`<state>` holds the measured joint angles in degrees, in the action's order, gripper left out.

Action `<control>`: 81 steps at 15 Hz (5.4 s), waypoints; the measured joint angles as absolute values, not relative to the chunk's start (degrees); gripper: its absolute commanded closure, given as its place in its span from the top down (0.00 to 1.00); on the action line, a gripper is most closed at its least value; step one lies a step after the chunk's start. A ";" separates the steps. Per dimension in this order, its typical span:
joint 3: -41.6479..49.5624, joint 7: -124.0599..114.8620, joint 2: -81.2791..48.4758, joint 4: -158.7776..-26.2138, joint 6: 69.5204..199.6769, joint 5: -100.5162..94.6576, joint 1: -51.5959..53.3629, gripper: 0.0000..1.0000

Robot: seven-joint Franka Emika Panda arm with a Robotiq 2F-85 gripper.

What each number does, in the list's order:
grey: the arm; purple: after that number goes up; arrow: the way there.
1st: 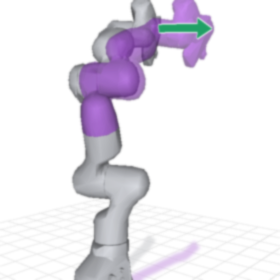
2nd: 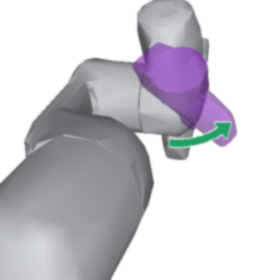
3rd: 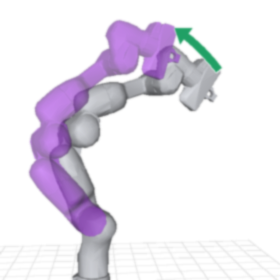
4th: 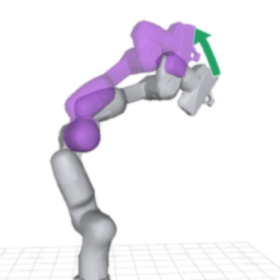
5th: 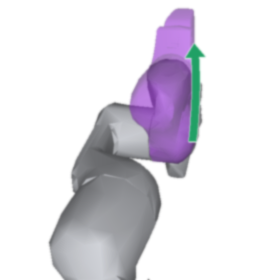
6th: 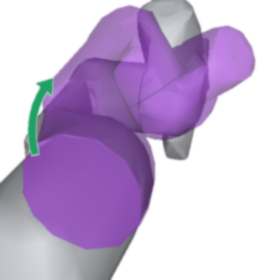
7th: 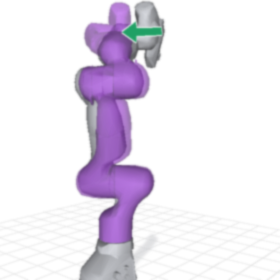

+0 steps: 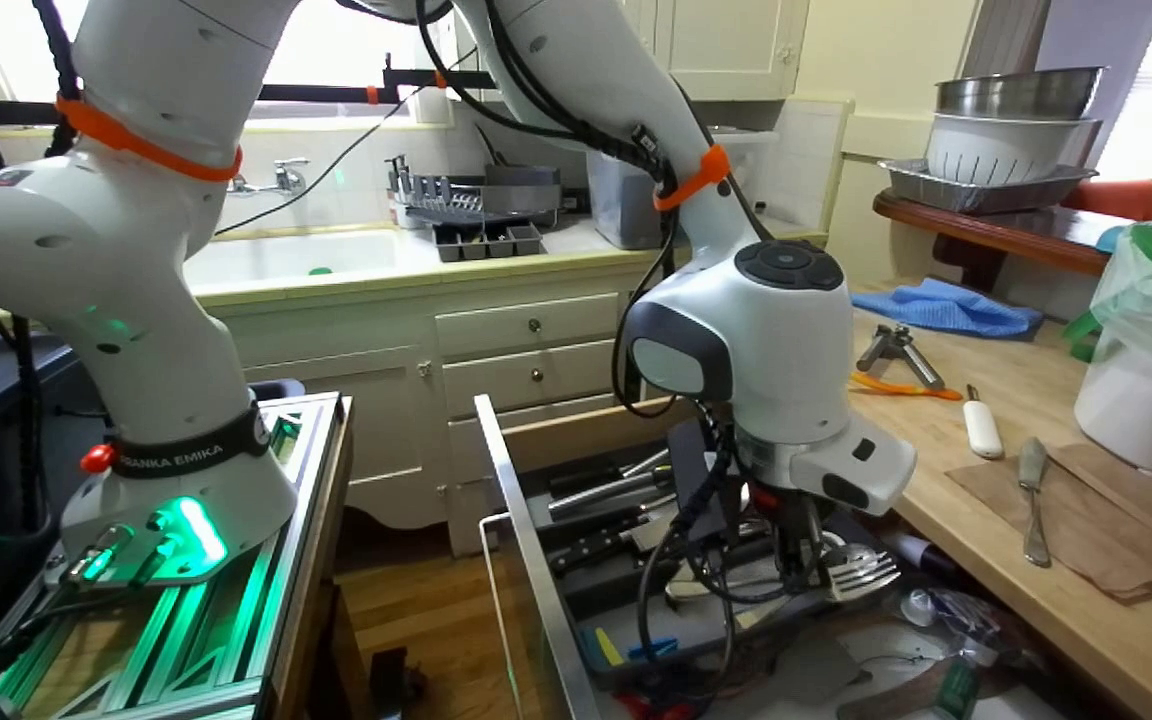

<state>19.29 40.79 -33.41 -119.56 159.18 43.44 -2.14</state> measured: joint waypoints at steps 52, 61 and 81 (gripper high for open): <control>-6.11 47.52 -30.94 -95.41 137.22 18.37 -20.44 0.02; -5.02 48.91 -41.80 -83.55 136.19 12.21 -17.67 0.02; -7.83 57.13 -51.02 -71.91 140.40 6.73 -17.22 0.34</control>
<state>-7.83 57.13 -51.02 -71.91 140.40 6.73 -17.22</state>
